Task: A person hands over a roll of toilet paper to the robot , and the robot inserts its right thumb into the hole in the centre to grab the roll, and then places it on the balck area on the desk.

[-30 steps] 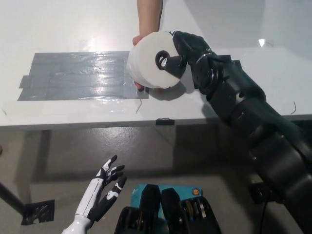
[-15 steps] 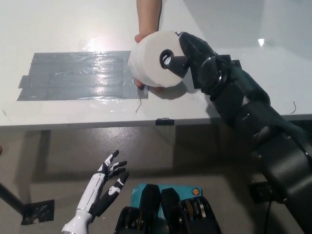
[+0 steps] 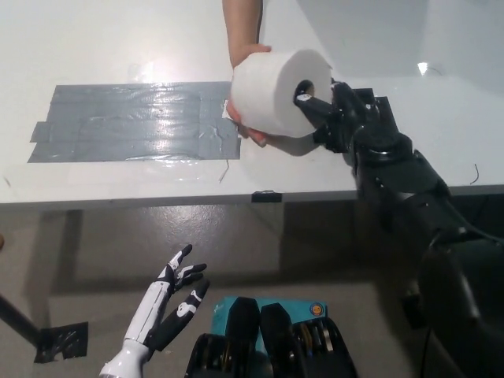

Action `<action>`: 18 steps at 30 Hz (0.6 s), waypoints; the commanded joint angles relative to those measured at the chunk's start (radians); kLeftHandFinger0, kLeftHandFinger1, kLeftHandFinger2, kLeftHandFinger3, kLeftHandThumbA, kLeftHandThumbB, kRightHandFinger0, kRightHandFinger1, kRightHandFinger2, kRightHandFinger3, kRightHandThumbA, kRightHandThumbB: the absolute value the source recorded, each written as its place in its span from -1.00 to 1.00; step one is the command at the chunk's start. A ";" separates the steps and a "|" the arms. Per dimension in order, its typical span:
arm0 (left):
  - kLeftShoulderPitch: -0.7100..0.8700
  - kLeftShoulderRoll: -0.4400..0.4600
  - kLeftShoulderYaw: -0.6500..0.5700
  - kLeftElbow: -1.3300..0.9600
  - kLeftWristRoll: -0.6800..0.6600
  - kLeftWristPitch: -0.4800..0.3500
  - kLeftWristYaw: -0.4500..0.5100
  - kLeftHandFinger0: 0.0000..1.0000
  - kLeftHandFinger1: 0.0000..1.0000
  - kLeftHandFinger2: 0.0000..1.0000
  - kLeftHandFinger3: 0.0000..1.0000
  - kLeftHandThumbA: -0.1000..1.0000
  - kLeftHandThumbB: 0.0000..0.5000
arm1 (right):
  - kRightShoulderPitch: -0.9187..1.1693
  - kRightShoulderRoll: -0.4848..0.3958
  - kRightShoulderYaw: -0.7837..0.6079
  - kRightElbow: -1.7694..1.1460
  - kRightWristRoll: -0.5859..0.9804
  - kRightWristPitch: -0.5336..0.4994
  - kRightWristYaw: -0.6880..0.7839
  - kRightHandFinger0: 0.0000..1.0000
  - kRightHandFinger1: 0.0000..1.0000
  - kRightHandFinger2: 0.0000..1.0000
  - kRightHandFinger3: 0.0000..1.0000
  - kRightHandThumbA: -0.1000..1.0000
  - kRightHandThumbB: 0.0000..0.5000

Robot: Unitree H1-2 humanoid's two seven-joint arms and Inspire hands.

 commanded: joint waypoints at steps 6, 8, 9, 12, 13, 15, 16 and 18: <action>-0.018 0.011 -0.004 -0.023 0.000 -0.026 -0.008 0.85 0.63 0.64 1.00 0.58 -0.59 | -0.074 -0.051 -0.330 -0.026 0.350 0.086 0.137 -1.00 -0.07 0.94 0.95 -1.00 -0.49; -0.021 0.013 -0.005 -0.019 0.001 -0.033 -0.009 0.85 0.63 0.63 1.00 0.58 -0.60 | -0.078 -0.059 -0.354 -0.029 0.361 0.102 0.159 -1.00 -0.11 0.80 0.94 -1.00 -0.49; -0.022 0.014 -0.005 -0.015 -0.001 -0.039 -0.010 0.85 0.62 0.63 1.00 0.57 -0.63 | -0.081 -0.062 -0.359 -0.030 0.362 0.108 0.159 -1.00 -0.12 0.78 1.00 -1.00 -0.49; -0.022 0.013 -0.002 -0.008 -0.009 -0.045 -0.010 0.85 0.62 0.62 1.00 0.54 -0.61 | -0.094 -0.084 -0.351 -0.049 0.347 0.125 0.170 -1.00 -0.15 0.82 1.00 -1.00 -0.53; -0.022 0.012 -0.002 -0.005 -0.011 -0.049 -0.009 0.85 0.61 0.62 1.00 0.54 -0.61 | -0.098 -0.095 -0.348 -0.058 0.348 0.137 0.180 -1.00 -0.18 0.74 1.00 -1.00 -0.56; -0.023 0.012 -0.001 -0.003 -0.011 -0.050 -0.008 0.84 0.61 0.62 1.00 0.56 -0.59 | -0.102 -0.105 -0.345 -0.066 0.354 0.150 0.193 -1.00 -0.18 0.71 1.00 -1.00 -0.61; -0.023 0.012 -0.002 -0.002 -0.010 -0.049 -0.008 0.84 0.61 0.62 1.00 0.56 -0.59 | -0.103 -0.113 -0.344 -0.075 0.361 0.158 0.205 -1.00 -0.19 0.66 1.00 -1.00 -0.62; -0.025 0.011 -0.001 0.000 -0.014 -0.046 -0.010 0.84 0.61 0.62 1.00 0.56 -0.62 | -0.106 -0.138 -0.335 -0.094 0.373 0.183 0.230 -1.00 -0.29 0.48 1.00 -1.00 -0.55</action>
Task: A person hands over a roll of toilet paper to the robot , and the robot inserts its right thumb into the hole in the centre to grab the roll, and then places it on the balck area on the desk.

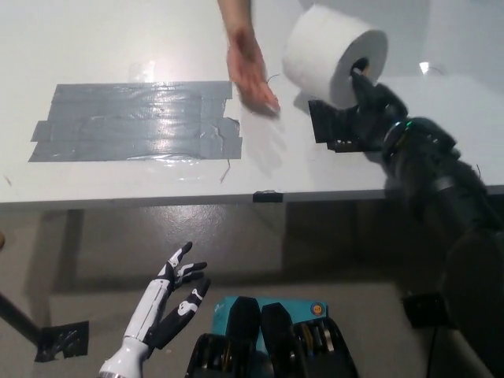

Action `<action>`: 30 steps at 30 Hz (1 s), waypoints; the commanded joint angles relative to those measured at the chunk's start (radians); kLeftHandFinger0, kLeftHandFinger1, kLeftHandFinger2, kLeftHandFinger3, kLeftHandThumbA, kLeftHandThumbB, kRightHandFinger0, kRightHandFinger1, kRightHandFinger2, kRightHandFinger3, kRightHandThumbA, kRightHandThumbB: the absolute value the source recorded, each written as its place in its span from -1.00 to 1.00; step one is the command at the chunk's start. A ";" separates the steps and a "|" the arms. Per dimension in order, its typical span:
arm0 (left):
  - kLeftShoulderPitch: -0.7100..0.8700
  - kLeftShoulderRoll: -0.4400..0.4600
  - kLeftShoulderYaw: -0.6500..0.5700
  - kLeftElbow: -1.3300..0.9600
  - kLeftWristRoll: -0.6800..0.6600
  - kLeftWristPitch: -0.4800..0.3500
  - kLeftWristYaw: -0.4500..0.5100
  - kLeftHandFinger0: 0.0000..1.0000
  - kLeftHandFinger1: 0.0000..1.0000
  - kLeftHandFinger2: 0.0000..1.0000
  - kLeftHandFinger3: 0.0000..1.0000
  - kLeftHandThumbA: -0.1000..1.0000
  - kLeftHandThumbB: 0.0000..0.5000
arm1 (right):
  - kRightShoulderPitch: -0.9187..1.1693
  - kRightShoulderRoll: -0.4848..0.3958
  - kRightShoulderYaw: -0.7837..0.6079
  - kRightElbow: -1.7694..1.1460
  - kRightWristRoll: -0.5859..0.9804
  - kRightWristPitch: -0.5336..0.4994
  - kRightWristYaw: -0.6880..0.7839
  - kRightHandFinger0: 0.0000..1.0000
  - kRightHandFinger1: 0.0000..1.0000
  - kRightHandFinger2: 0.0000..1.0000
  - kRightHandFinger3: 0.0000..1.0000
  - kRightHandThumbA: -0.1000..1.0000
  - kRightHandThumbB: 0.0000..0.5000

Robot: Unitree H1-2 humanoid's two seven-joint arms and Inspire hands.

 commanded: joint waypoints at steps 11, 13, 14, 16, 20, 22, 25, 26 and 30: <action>-0.016 0.011 0.004 -0.015 -0.013 -0.021 -0.012 0.88 0.66 0.67 1.00 0.54 -0.65 | -0.024 -0.137 0.144 -0.297 0.046 0.208 0.147 -1.00 -0.06 1.00 1.00 -1.00 -0.77; -0.016 0.013 0.006 -0.012 -0.011 -0.032 -0.008 0.87 0.66 0.68 1.00 0.54 -0.69 | -0.003 -0.162 0.173 -0.304 0.042 0.188 0.181 -1.00 -0.02 0.84 0.21 -1.00 -0.58; -0.015 0.012 0.006 -0.011 -0.009 -0.033 -0.006 0.87 0.70 0.70 1.00 0.55 -0.68 | 0.008 -0.174 0.202 -0.320 0.024 0.192 0.177 -1.00 0.05 0.89 0.42 -1.00 -0.60; -0.015 0.012 0.009 -0.013 -0.008 -0.030 -0.004 0.90 0.81 0.81 1.00 0.59 -0.64 | 0.020 -0.198 0.263 -0.332 -0.014 0.197 0.170 -1.00 0.03 0.82 0.90 -1.00 -0.55; -0.019 0.012 0.012 -0.017 -0.019 -0.021 -0.011 0.96 0.91 0.93 1.00 0.65 -0.58 | 0.044 -0.256 0.378 -0.325 -0.079 0.167 0.203 -0.97 0.03 0.88 1.00 -1.00 -0.58; -0.019 0.011 0.011 -0.014 -0.015 -0.019 -0.009 0.97 0.95 0.99 1.00 0.70 -0.54 | 0.050 -0.270 0.411 -0.312 -0.082 0.166 0.197 -0.85 0.02 0.87 1.00 -1.00 -0.58; -0.017 0.012 0.008 -0.013 -0.004 -0.025 -0.006 0.98 1.00 1.00 1.00 0.72 -0.57 | 0.073 -0.295 0.457 -0.285 -0.097 0.130 0.231 -0.88 0.18 1.00 1.00 -1.00 -0.56; -0.017 0.012 0.008 -0.014 -0.003 -0.026 -0.005 0.98 1.00 1.00 1.00 0.72 -0.57 | 0.082 -0.305 0.488 -0.290 -0.116 0.118 0.244 -0.85 0.23 1.00 1.00 -1.00 -0.56; -0.016 0.008 0.011 -0.015 -0.012 -0.018 -0.007 0.97 1.00 1.00 1.00 0.69 -0.55 | 0.085 -0.332 0.599 -0.292 -0.203 0.093 0.241 -0.99 -0.06 0.89 1.00 -1.00 -0.42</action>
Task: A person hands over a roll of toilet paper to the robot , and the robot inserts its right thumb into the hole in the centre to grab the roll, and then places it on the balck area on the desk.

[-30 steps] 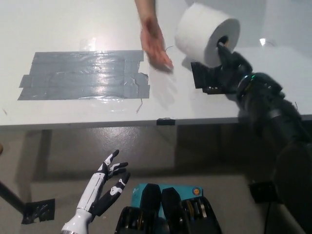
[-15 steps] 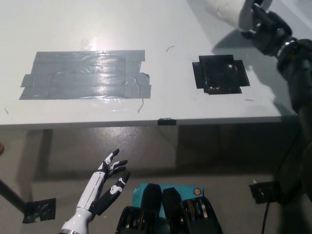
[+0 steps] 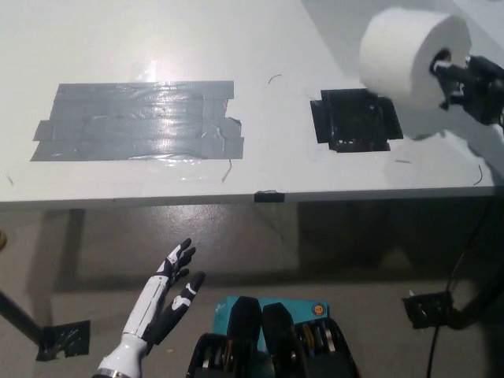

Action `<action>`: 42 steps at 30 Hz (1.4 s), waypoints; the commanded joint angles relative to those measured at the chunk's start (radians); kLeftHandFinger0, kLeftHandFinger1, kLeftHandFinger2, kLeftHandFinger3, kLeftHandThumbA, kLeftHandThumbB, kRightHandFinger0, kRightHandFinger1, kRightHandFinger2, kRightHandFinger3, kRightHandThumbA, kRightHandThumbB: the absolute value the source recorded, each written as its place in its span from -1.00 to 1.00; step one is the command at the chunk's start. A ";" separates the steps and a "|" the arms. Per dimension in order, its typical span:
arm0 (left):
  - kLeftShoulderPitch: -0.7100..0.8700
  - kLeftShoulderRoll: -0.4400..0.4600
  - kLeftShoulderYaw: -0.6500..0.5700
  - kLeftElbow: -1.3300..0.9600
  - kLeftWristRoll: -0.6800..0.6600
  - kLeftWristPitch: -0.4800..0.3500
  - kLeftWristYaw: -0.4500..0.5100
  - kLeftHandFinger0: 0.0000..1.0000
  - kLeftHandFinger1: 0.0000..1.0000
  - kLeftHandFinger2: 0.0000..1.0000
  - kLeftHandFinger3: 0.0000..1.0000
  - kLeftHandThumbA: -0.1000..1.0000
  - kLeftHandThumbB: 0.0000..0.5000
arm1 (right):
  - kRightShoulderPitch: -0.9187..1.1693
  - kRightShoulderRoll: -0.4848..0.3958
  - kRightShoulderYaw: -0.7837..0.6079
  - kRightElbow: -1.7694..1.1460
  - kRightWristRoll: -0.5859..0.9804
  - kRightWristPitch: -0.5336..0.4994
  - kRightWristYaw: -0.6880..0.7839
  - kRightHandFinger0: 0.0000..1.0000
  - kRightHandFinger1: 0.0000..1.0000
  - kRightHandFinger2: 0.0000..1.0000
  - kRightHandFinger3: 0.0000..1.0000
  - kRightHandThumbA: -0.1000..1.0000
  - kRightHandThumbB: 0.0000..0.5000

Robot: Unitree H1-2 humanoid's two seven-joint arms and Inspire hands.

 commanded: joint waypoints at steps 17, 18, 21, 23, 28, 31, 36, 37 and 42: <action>-0.007 0.009 0.004 -0.021 0.001 -0.013 -0.002 0.96 1.00 1.00 1.00 0.72 -0.48 | -0.081 -0.065 0.139 -0.049 -0.113 -0.045 0.076 -0.17 0.76 1.00 1.00 -1.00 -0.26; -0.007 0.009 0.004 -0.022 0.001 -0.012 -0.002 0.96 1.00 1.00 1.00 0.72 -0.48 | -0.080 -0.065 0.137 -0.059 -0.113 -0.033 0.075 -0.17 0.76 1.00 1.00 -1.00 -0.26; -0.009 0.008 0.004 -0.021 -0.001 -0.012 -0.003 0.95 1.00 1.00 1.00 0.71 -0.45 | -0.084 -0.076 0.122 -0.114 -0.064 0.042 0.200 1.00 1.00 1.00 1.00 -0.27 0.15; -0.010 0.010 0.001 -0.018 0.008 -0.019 0.000 0.95 1.00 1.00 1.00 0.72 -0.49 | -0.085 -0.085 0.121 -0.149 -0.048 0.088 0.255 1.00 1.00 1.00 1.00 -0.09 0.41; -0.014 0.009 0.001 -0.015 0.010 -0.023 0.001 0.93 0.98 1.00 1.00 0.74 -0.45 | -0.095 -0.103 0.163 -0.215 -0.081 0.093 0.319 1.00 1.00 1.00 1.00 0.15 0.55; -0.016 0.011 0.000 -0.009 0.008 -0.027 -0.002 0.94 0.99 1.00 1.00 0.74 -0.43 | -0.102 -0.105 0.161 -0.232 -0.075 0.105 0.330 1.00 1.00 1.00 1.00 0.18 0.53; -0.017 0.012 -0.002 -0.012 0.009 -0.027 -0.004 0.96 0.99 1.00 1.00 0.75 -0.42 | -0.133 -0.104 0.162 -0.203 -0.086 0.091 0.336 1.00 1.00 1.00 1.00 0.23 0.89; -0.018 0.012 -0.002 -0.010 0.008 -0.029 -0.004 0.96 0.99 1.00 1.00 0.75 -0.42 | -0.136 -0.105 0.160 -0.210 -0.086 0.106 0.333 1.00 1.00 1.00 1.00 0.21 0.91; -0.022 0.012 -0.001 -0.002 0.006 -0.032 -0.004 0.94 0.97 1.00 1.00 0.75 -0.41 | -0.138 -0.113 0.155 -0.245 -0.091 0.143 0.323 1.00 1.00 1.00 1.00 0.20 0.84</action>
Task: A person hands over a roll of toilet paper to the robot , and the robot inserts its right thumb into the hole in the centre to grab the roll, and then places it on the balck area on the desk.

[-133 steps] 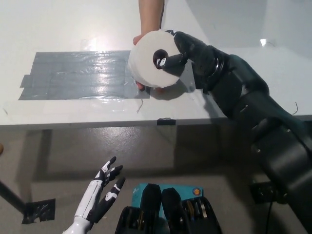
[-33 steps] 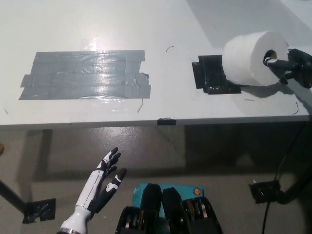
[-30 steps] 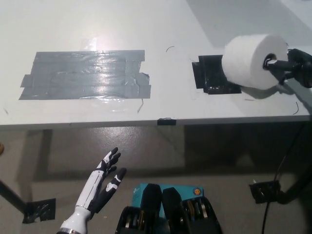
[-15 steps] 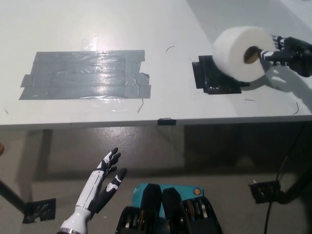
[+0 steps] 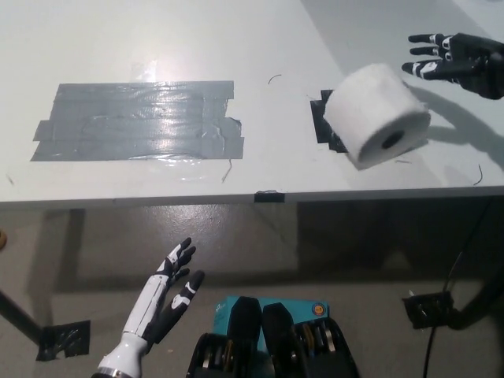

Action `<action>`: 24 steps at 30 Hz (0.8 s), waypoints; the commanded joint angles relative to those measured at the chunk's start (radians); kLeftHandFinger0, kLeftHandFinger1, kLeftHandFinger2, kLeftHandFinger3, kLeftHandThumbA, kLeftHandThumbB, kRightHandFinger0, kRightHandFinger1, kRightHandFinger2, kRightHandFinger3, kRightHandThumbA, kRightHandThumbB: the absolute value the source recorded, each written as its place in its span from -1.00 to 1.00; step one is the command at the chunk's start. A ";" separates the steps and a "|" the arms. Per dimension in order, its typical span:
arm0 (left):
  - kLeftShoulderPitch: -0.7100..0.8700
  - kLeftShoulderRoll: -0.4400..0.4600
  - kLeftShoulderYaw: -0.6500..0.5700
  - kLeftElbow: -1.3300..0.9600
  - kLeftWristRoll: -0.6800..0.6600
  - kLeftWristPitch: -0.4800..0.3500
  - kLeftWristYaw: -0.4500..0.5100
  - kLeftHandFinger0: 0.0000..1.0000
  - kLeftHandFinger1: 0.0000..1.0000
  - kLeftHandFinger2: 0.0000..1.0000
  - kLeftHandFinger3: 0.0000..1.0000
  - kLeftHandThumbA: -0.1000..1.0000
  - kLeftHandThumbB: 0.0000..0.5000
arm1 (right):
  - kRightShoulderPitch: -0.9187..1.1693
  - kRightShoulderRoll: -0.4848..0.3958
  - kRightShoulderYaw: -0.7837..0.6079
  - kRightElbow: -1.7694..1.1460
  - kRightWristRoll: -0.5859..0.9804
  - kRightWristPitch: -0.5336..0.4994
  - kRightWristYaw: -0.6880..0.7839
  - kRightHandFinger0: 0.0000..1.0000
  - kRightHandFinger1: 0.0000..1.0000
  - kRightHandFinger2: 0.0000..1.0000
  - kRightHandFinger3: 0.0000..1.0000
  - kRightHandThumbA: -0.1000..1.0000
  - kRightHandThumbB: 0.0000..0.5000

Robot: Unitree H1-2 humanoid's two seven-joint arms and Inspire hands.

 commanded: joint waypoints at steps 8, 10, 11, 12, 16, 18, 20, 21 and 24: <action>-0.025 0.013 0.000 -0.008 -0.004 -0.028 -0.006 0.92 0.96 1.00 1.00 0.73 -0.45 | -0.079 -0.064 -0.022 -0.085 0.013 0.024 0.030 1.00 1.00 1.00 1.00 0.30 0.97; -0.026 0.013 0.001 -0.008 -0.007 -0.027 -0.007 0.92 0.96 1.00 1.00 0.72 -0.47 | -0.082 -0.066 -0.031 -0.093 0.018 0.033 0.024 1.00 1.00 1.00 1.00 0.27 1.00; -0.026 0.013 0.001 -0.009 -0.008 -0.027 -0.007 0.92 0.96 1.00 1.00 0.72 -0.47 | -0.082 -0.065 -0.035 -0.096 0.020 0.036 0.021 1.00 1.00 1.00 1.00 0.27 1.00; -0.025 0.013 0.001 -0.010 -0.009 -0.025 -0.008 0.93 0.97 1.00 1.00 0.71 -0.46 | -0.080 -0.069 -0.044 -0.104 0.028 0.018 0.023 1.00 1.00 1.00 1.00 0.38 0.86; -0.030 0.011 0.002 -0.009 -0.004 -0.026 -0.004 0.92 0.97 1.00 1.00 0.72 -0.44 | -0.066 -0.081 -0.083 -0.166 0.050 -0.023 0.020 1.00 1.00 1.00 1.00 0.40 0.75; -0.046 0.010 0.006 -0.006 -0.008 -0.022 -0.003 0.93 0.98 1.00 1.00 0.73 -0.44 | -0.062 -0.088 -0.104 -0.254 0.050 -0.022 0.001 1.00 1.00 1.00 1.00 0.45 0.78; -0.066 0.010 0.011 0.002 -0.012 -0.029 0.000 0.90 0.95 1.00 1.00 0.71 -0.48 | -0.025 -0.097 -0.132 -0.399 0.053 -0.052 -0.022 1.00 1.00 1.00 1.00 0.60 0.89; -0.079 0.011 0.013 0.007 -0.014 -0.034 0.001 0.89 0.95 1.00 1.00 0.70 -0.51 | -0.013 -0.097 -0.148 -0.459 0.056 -0.047 -0.035 1.00 1.00 1.00 1.00 0.60 0.87; -0.101 0.010 0.017 0.011 -0.014 -0.028 0.003 0.89 1.00 1.00 1.00 0.71 -0.56 | 0.050 -0.093 -0.199 -0.665 0.075 -0.031 -0.063 1.00 1.00 1.00 1.00 0.69 0.72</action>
